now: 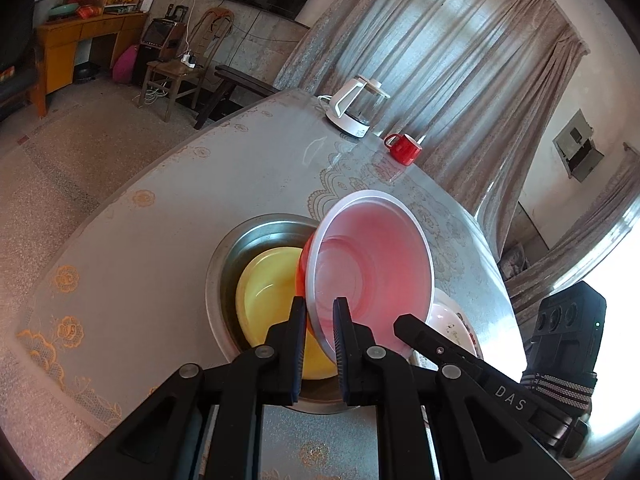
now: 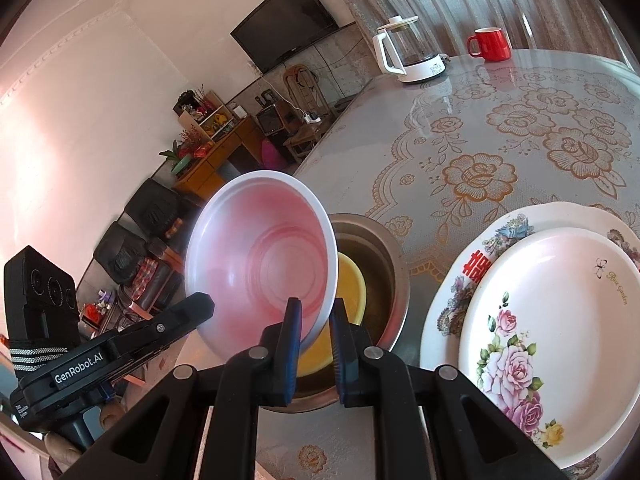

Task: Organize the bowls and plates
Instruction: 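Carry the red bowl with both tools over the steel basin, then lower the red bowl into the yellow bowl and open both tools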

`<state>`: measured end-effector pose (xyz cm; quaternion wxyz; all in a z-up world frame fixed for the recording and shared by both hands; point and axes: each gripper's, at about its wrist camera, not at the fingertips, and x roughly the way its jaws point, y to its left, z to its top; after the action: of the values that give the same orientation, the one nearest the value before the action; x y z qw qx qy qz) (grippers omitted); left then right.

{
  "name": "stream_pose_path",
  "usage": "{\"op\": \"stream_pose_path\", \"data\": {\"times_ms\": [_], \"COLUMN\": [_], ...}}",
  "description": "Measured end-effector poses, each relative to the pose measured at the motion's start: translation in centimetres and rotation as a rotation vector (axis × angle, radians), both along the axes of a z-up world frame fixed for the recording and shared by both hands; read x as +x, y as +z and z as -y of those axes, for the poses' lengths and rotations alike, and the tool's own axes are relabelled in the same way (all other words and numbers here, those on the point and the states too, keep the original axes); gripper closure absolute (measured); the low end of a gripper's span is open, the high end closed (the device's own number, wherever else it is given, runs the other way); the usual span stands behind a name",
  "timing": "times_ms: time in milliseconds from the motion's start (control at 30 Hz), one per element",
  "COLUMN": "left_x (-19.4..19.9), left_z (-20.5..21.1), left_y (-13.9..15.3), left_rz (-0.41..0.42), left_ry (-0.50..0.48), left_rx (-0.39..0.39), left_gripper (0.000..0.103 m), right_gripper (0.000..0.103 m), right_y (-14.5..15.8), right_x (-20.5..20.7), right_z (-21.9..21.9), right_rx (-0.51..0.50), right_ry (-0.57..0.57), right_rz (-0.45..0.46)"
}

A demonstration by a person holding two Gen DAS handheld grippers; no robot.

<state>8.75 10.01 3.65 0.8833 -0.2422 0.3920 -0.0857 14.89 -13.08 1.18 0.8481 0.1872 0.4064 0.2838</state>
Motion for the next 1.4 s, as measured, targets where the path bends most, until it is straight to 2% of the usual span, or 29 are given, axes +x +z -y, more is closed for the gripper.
{"op": "stream_pose_path", "data": {"times_ms": [333,1167,1300,1400], "left_x": [0.1,0.5,0.4,0.6], "left_z": [0.0,-0.5,-0.1,0.0], "left_y": [-0.7,-1.8,-1.7,-1.9], "left_rz": [-0.014,-0.056,-0.051,-0.049], "left_ry": [0.015,0.036,0.049,0.05], "left_rx": [0.034,0.049,0.113,0.124], "left_gripper": [0.09,0.09,0.09,0.09], "right_gripper": [0.089,0.087,0.087,0.087], "right_y": [-0.9,-1.8,-1.9,-2.1], "right_x": [0.3,0.3,0.3,0.3], "right_z": [-0.6,-1.2,-1.5,-1.8], "right_rx": [-0.003,-0.023,-0.047,-0.071], "right_ry": [0.017,0.016,0.016,0.015], "right_rz": [-0.021,-0.05,-0.05,-0.051]}}
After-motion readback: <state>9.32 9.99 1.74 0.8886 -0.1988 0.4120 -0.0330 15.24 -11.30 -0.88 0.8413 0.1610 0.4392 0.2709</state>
